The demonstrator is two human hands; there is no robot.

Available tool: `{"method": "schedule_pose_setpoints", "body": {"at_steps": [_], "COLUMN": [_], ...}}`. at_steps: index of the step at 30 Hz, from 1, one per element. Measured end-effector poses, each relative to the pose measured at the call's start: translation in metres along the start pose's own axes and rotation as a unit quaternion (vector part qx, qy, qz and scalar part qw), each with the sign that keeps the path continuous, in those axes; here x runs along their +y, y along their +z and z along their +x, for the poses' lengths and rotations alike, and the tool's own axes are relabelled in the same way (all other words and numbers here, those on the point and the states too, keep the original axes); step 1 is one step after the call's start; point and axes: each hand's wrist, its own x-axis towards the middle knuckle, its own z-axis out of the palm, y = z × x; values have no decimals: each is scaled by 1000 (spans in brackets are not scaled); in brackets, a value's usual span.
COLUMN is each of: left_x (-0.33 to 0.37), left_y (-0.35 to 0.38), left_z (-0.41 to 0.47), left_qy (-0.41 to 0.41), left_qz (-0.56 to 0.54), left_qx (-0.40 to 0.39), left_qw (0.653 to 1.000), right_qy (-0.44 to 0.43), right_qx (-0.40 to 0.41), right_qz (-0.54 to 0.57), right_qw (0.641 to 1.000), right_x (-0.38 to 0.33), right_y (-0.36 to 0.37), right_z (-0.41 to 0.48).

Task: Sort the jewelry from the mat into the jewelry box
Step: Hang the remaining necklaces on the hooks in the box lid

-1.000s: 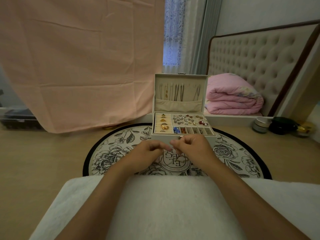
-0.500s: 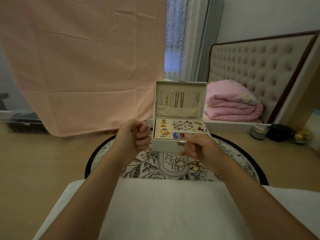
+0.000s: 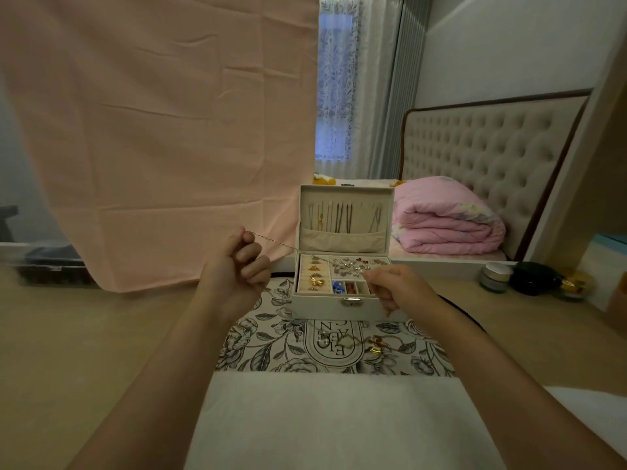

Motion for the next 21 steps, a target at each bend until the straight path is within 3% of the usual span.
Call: {"method": "schedule_pose_setpoints", "body": {"at_steps": [3, 10, 21], "left_x": [-1, -12, 0], "left_y": [10, 68, 130], "left_z": [3, 25, 102], "left_qy": [35, 49, 49], "left_qz": [4, 173, 479], "left_qx": [29, -68, -113], "left_qw": [999, 981, 869], "right_qy": [-24, -140, -231], "right_qx": [17, 55, 164], "right_qz": [58, -91, -259], "right_qw": [998, 984, 923], "right_x": [-13, -65, -108], "right_y": [-3, -4, -35], "right_z": [0, 17, 82]}}
